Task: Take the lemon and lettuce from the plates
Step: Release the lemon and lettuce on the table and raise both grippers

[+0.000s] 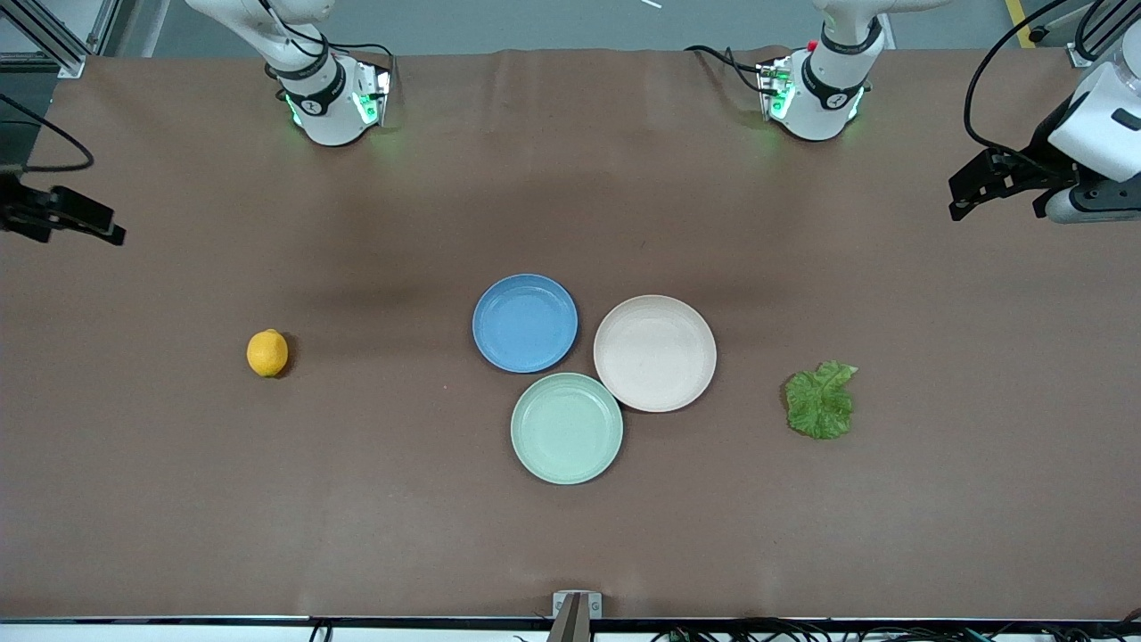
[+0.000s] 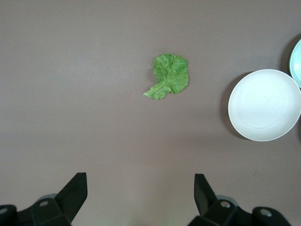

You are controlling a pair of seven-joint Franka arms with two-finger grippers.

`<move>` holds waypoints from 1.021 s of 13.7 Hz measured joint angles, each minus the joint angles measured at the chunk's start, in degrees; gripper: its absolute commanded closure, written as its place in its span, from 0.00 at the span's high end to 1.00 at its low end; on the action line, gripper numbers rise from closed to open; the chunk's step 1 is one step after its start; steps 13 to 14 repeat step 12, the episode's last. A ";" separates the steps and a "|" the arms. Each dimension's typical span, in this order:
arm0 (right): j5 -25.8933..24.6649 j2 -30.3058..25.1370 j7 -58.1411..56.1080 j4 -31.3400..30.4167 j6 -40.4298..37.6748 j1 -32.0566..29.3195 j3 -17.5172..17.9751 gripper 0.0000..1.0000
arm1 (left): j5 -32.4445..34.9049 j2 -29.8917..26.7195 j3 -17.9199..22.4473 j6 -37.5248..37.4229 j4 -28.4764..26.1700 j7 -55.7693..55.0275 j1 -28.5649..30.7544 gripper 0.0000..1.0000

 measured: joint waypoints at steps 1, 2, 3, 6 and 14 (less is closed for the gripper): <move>0.00 0.09 0.00 1.06 -0.08 0.00 0.02 1.00 | 0.00 0.12 0.01 0.13 0.10 0.00 0.02 1.00; 0.00 0.23 0.00 1.67 -0.08 0.00 0.00 1.00 | 0.00 0.34 0.04 0.27 0.34 0.00 0.03 1.00; 0.00 0.44 0.00 2.19 -0.07 0.00 0.00 1.00 | 0.00 0.64 0.08 0.36 0.67 0.00 0.03 1.00; -0.08 1.07 0.00 3.47 -0.06 0.00 0.01 1.00 | 0.00 1.39 0.15 0.49 1.78 0.00 0.07 1.00; -0.34 1.33 0.15 5.52 -0.06 -0.04 -0.30 1.00 | 0.00 1.65 0.16 0.46 2.68 0.00 0.05 1.00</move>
